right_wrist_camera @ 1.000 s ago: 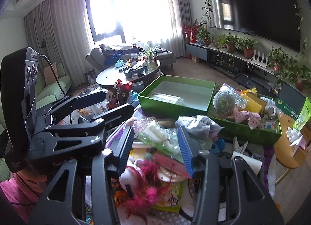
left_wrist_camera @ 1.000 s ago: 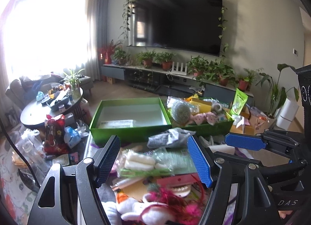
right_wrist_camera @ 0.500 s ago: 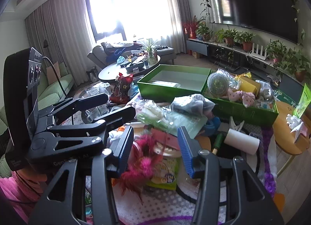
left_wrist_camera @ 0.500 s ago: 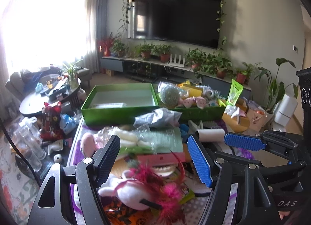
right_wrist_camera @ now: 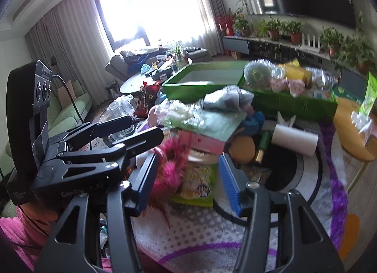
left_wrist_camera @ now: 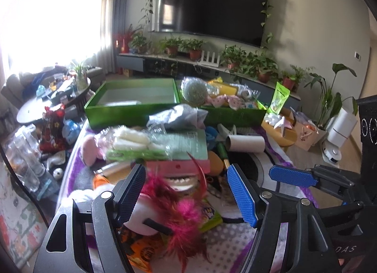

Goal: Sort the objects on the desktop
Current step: 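Move both grippers toward the green snack bag lying on the rug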

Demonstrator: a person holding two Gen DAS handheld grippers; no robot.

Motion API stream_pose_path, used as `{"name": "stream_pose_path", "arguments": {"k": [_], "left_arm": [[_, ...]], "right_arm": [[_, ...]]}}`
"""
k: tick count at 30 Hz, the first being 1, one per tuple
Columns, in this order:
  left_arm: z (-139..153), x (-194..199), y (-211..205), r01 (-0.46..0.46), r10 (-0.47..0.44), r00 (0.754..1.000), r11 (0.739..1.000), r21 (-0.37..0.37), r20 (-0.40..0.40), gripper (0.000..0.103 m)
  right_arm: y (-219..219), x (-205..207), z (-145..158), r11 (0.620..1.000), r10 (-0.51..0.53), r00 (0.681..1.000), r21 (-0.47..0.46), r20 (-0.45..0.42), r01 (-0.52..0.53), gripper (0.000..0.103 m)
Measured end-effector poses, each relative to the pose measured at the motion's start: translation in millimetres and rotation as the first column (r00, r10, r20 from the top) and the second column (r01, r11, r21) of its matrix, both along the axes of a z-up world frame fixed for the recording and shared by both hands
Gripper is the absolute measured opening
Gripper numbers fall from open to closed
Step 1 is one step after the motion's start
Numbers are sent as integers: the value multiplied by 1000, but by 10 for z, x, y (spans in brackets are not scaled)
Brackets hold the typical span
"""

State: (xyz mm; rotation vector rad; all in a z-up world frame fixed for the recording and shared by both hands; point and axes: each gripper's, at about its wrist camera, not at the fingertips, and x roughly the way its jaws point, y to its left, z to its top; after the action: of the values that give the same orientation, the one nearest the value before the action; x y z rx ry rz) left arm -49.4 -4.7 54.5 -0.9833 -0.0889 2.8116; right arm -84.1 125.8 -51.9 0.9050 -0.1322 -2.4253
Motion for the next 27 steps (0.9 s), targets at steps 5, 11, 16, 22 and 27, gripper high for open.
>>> {"name": "stream_pose_path", "arguments": {"k": [5,11,16,22,27], "left_arm": [[-126,7,15,9,-9,1000,1000,9,18,73],[-218,1,18,4,-4,1000,1000,-7,28,73],[-319,-26,44,25,-26,999,1000,6,43,73],[-402,-76,-19,10,-12,998,999,30,64,73],[-385,-79,-61,8,-10,998,999,36,55,73]], "right_arm": [[67,-15,-196,1000,-9,999,-29,50,10,54],[125,-100,-551,999,-16,984,-43,176,24,29],[136,-182,-802,998,-28,966,-43,257,40,25],[79,-300,-1067,997,-10,937,-71,350,37,27],[56,-425,-1262,992,-14,906,-105,423,65,28]]}}
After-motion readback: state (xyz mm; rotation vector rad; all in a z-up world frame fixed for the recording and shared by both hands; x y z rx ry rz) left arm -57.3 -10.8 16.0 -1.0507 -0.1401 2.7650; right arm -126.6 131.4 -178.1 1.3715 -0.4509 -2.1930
